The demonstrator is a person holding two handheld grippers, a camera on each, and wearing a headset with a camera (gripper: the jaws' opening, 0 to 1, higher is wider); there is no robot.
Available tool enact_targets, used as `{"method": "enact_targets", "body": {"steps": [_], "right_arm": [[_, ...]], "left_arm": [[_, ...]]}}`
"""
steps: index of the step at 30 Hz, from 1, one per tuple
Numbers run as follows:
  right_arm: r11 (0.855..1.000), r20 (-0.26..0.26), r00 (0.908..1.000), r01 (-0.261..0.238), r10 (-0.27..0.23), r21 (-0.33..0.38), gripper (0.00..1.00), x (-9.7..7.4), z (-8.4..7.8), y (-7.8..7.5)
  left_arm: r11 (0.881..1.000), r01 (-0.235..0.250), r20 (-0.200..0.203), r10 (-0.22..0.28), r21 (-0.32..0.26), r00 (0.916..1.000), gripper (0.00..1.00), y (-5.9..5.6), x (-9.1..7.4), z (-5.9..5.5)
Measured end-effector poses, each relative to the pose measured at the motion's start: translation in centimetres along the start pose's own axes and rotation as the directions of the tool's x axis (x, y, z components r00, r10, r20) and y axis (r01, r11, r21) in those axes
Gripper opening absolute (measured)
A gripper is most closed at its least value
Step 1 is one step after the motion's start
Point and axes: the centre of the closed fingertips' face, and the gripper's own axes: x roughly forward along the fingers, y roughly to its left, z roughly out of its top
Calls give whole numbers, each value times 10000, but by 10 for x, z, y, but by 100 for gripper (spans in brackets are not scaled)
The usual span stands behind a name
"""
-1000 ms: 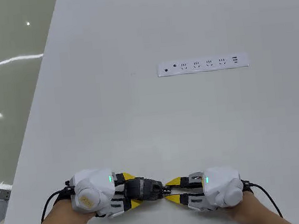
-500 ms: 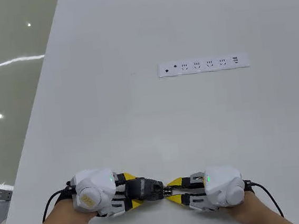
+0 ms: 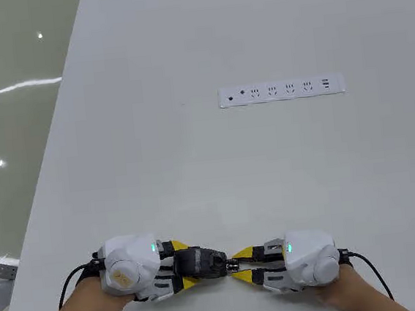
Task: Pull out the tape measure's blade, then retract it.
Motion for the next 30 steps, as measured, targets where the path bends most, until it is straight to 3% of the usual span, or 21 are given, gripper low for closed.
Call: {"method": "enact_targets", "body": {"steps": [30], "right_arm": [[9999, -10, 9999, 106, -106, 113, 11, -13, -7, -1]], "left_arm": [[9999, 13, 29, -13, -129, 10000, 30, 0, 0, 0]]}}
